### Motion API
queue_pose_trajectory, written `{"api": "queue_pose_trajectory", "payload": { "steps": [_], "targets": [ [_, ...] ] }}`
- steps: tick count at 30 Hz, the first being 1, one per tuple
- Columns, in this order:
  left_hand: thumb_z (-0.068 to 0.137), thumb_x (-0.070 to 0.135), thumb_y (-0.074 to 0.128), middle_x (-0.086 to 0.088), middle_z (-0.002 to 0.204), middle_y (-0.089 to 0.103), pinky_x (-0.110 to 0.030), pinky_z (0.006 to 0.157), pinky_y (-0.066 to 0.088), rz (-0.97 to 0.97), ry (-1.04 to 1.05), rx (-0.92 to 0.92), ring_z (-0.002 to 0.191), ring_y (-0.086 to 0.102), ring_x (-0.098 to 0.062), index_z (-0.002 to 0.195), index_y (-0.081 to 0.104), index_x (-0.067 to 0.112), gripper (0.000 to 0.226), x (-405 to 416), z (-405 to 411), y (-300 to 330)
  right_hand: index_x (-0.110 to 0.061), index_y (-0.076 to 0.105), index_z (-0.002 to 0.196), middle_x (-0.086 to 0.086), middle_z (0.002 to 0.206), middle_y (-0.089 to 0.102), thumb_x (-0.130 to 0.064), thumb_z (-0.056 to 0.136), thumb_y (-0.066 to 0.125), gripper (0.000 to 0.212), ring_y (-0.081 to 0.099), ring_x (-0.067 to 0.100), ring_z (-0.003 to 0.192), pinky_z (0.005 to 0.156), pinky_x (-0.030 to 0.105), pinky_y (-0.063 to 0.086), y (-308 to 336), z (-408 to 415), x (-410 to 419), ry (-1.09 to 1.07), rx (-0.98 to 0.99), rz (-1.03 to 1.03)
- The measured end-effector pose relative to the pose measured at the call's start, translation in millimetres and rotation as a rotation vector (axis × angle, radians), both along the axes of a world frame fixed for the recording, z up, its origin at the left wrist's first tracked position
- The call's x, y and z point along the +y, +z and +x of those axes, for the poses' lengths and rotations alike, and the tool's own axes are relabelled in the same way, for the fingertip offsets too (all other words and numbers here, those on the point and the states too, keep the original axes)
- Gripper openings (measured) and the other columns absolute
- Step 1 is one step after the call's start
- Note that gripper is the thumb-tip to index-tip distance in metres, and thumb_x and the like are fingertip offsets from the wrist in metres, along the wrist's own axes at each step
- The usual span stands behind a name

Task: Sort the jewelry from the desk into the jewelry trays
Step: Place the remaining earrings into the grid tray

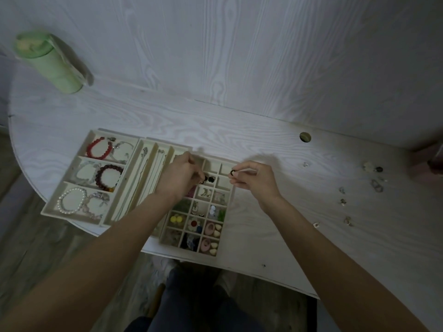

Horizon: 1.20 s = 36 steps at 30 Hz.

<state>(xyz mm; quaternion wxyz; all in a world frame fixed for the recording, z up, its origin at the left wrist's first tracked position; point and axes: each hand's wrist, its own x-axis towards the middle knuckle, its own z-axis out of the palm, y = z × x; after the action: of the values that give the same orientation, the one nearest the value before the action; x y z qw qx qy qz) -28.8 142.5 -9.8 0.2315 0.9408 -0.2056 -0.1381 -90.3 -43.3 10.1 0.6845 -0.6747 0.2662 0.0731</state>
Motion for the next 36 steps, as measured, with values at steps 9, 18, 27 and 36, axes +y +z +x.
{"api": "queue_pose_trajectory", "payload": {
  "steps": [9, 18, 27, 36],
  "targets": [
    [0.084, 0.025, 0.068, -0.001, 0.114, 0.051, -0.039, 0.102, 0.031, 0.22, -0.04, 0.003, 0.113, 0.046, -0.021, 0.094, 0.071, 0.025, 0.011, -12, 6, 4, -0.007, 0.066, 0.079, 0.015, 0.078, 0.069, 0.01, 0.086, 0.059, 0.019, 0.069, 0.017, 0.066, 0.062, 0.02, 0.055, -2, 1, 6, 0.009, 0.003, 0.008],
    [0.086, 0.026, 0.065, -0.004, 0.119, 0.049, -0.04, 0.105, 0.027, 0.271, -0.042, 0.026, 0.118, 0.043, -0.023, 0.1, 0.072, 0.024, 0.016, -19, 9, 7, -0.006, 0.066, 0.081, 0.016, 0.079, 0.069, 0.008, 0.087, 0.059, 0.017, 0.068, 0.014, 0.063, 0.063, 0.021, 0.056, -2, 5, 6, 0.031, 0.0, -0.004],
    [0.085, 0.026, 0.066, -0.004, 0.115, 0.047, -0.039, 0.102, 0.028, 0.25, -0.032, 0.029, 0.115, 0.043, -0.024, 0.099, 0.072, 0.022, 0.016, -19, 9, 6, 0.003, 0.066, 0.092, 0.013, 0.075, 0.068, 0.009, 0.086, 0.06, 0.01, 0.067, 0.009, 0.056, 0.059, 0.017, 0.054, 0, 9, 7, 0.031, -0.005, 0.006],
    [0.087, 0.028, 0.064, -0.005, 0.116, 0.047, -0.039, 0.101, 0.028, 0.278, -0.056, 0.019, 0.116, 0.043, -0.024, 0.102, 0.071, 0.022, 0.018, -19, 9, 4, -0.002, 0.066, 0.086, 0.011, 0.075, 0.069, 0.008, 0.086, 0.06, 0.012, 0.067, 0.009, 0.057, 0.059, 0.018, 0.054, -1, 9, 7, 0.04, 0.003, -0.006]
  ]
}}
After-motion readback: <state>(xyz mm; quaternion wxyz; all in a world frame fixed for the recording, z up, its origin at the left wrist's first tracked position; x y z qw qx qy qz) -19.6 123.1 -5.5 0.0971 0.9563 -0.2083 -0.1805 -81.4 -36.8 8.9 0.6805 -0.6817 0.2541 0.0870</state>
